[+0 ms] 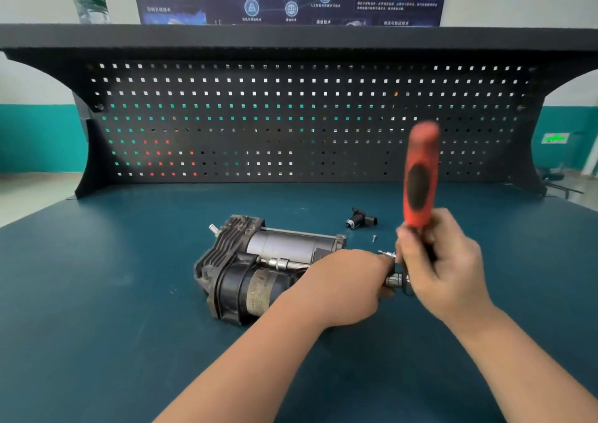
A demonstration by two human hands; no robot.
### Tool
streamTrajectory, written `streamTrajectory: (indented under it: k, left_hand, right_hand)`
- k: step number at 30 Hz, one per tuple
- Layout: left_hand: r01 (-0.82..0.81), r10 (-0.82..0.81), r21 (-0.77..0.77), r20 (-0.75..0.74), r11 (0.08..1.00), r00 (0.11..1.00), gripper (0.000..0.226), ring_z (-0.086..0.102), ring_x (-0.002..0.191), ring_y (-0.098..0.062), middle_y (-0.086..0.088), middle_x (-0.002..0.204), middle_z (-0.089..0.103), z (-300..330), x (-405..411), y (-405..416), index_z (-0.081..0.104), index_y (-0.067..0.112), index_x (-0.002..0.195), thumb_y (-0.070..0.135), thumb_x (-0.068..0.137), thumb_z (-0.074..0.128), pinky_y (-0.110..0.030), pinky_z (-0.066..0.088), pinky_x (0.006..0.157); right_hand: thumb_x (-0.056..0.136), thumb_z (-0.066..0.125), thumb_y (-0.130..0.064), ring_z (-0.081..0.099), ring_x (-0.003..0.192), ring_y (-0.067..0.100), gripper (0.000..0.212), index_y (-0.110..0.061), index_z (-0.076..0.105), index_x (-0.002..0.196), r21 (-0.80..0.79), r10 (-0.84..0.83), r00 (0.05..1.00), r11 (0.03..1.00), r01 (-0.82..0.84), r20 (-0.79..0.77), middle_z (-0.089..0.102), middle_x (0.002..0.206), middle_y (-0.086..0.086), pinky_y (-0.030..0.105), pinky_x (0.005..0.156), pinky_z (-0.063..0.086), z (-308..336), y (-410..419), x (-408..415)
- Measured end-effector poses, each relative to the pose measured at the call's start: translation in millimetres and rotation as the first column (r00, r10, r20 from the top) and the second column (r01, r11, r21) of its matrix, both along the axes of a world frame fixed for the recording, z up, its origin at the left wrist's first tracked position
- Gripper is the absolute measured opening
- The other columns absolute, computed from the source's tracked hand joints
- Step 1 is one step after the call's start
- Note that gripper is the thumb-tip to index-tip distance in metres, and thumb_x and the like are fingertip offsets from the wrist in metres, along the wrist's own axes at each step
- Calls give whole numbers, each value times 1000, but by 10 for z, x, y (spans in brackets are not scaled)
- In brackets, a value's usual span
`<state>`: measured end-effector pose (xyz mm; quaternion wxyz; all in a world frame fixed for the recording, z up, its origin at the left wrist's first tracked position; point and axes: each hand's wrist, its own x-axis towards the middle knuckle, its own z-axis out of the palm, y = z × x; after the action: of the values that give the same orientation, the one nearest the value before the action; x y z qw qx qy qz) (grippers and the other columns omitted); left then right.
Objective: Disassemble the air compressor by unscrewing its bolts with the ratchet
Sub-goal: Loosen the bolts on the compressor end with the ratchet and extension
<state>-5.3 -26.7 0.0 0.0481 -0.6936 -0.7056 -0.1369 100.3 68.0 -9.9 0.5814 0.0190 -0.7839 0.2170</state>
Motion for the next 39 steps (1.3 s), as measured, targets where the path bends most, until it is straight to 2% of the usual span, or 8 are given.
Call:
streamTrajectory:
  k: [2,7,14,21,24,28,35,39]
  left_hand:
    - [22,-22,-20,18,1000,1000,7,58,82,-29,-9,91,66,24,-5,-12,48,15,88,19,89,53,-36,45,65]
    - [-13,8,-136,-38,991,999,26,57,88,-26,-6,94,64,45,-5,-13,57,14,101,36,93,48,-33,42,67]
    - [13,-9,-57,69,998,998,20,52,85,-22,-6,100,63,75,0,-31,55,21,111,30,95,49,-30,31,64]
    - [-1,-1,-64,-35,998,999,21,59,90,-30,-9,98,64,21,11,-15,52,12,104,30,94,49,-35,41,65]
    - [54,-40,-120,109,991,993,21,59,92,-24,-2,98,68,51,-21,-34,56,15,108,29,95,47,-39,48,78]
    - [5,-3,-94,23,996,1000,19,59,89,-25,-3,97,66,34,-12,-17,56,16,100,31,95,47,-40,49,76]
    - [17,-10,-55,130,998,991,20,57,91,-23,-2,98,65,57,-34,-25,58,20,107,33,94,49,-34,44,72]
    - [15,-16,-129,-9,992,1000,22,56,97,-23,0,106,64,26,-20,-39,54,25,111,36,96,41,-38,46,79]
  right_hand:
    - [99,42,-37,47,51,9,16,-24,46,89,200,-68,998,977,67,-4,47,55,-10,10,52,35,-36,15,12]
    - [97,49,-30,49,44,3,21,-19,52,80,-494,-39,991,864,98,129,56,49,-1,12,48,37,-19,103,-102]
    - [95,56,-20,52,59,21,20,-6,57,80,-998,296,953,23,53,57,55,63,7,33,57,40,-165,300,-213]
    - [96,48,-32,49,48,11,17,-25,46,80,-246,45,999,968,-44,-2,53,53,1,19,51,40,-9,46,-53]
    - [95,47,-40,49,49,16,9,-34,48,88,-33,45,999,998,-45,13,53,56,2,26,48,41,-32,-6,4]
    - [96,51,-30,48,46,4,19,-22,50,79,-363,49,996,932,-21,69,56,54,1,12,49,38,36,74,-47]
    - [95,56,-25,50,49,16,24,-6,59,81,-972,209,973,231,46,96,55,47,2,28,53,37,-96,325,-189]
    - [96,51,-29,49,46,7,25,-10,58,83,-689,-3,990,718,98,139,55,46,-1,19,51,41,-67,211,-155]
